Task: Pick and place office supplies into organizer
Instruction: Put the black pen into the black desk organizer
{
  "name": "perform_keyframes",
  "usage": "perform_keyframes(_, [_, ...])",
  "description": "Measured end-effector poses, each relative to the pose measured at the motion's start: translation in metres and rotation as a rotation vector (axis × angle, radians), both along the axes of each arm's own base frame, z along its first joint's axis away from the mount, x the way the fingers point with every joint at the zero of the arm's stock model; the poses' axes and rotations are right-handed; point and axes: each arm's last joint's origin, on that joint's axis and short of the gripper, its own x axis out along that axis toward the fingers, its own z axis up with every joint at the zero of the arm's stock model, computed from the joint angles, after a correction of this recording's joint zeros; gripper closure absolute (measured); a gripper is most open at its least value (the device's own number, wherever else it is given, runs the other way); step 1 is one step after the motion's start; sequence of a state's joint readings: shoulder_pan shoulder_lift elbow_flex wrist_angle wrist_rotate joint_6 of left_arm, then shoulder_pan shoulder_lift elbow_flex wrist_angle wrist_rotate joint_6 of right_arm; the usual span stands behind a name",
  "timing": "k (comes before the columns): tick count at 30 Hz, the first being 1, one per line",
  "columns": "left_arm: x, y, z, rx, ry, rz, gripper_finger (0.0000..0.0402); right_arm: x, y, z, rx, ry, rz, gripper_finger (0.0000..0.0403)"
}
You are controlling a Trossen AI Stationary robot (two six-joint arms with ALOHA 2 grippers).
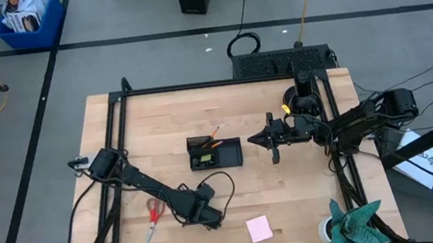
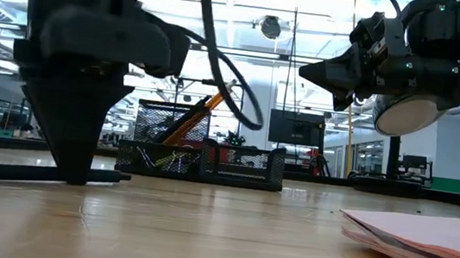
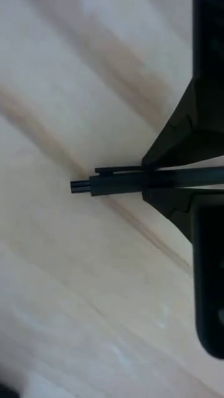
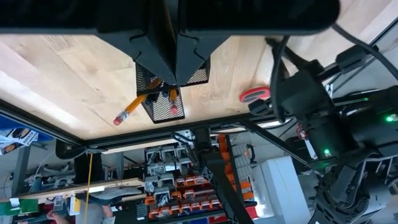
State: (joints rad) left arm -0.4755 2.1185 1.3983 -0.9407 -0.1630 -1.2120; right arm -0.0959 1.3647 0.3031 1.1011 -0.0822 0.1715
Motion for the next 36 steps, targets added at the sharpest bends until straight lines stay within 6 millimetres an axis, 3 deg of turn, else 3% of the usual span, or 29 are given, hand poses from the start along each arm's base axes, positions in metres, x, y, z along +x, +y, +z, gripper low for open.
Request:
perform_keyframes(16, [0.006,0.0,-0.003,-0.036,-0.095,0.174,0.0355,0.0,0.0,0.0,0.0,0.003,0.0,0.0403])
perform_keyframes(23, [0.008,0.0,-0.003,-0.008,-0.12,0.123,0.0388,0.0,0.0,0.0,-0.003,0.003,0.0,0.0403])
perform_keyframes(29, [0.009,-0.002,-0.002,0.075,-0.174,0.066,0.0388,0.0,0.0,-0.001,-0.002,0.006,0.001,0.0403])
perform_keyframes(36, [0.013,-0.002,0.018,0.17,-0.333,-0.012,0.0392,0.0,0.0,-0.001,-0.003,0.007,0.0,0.0403])
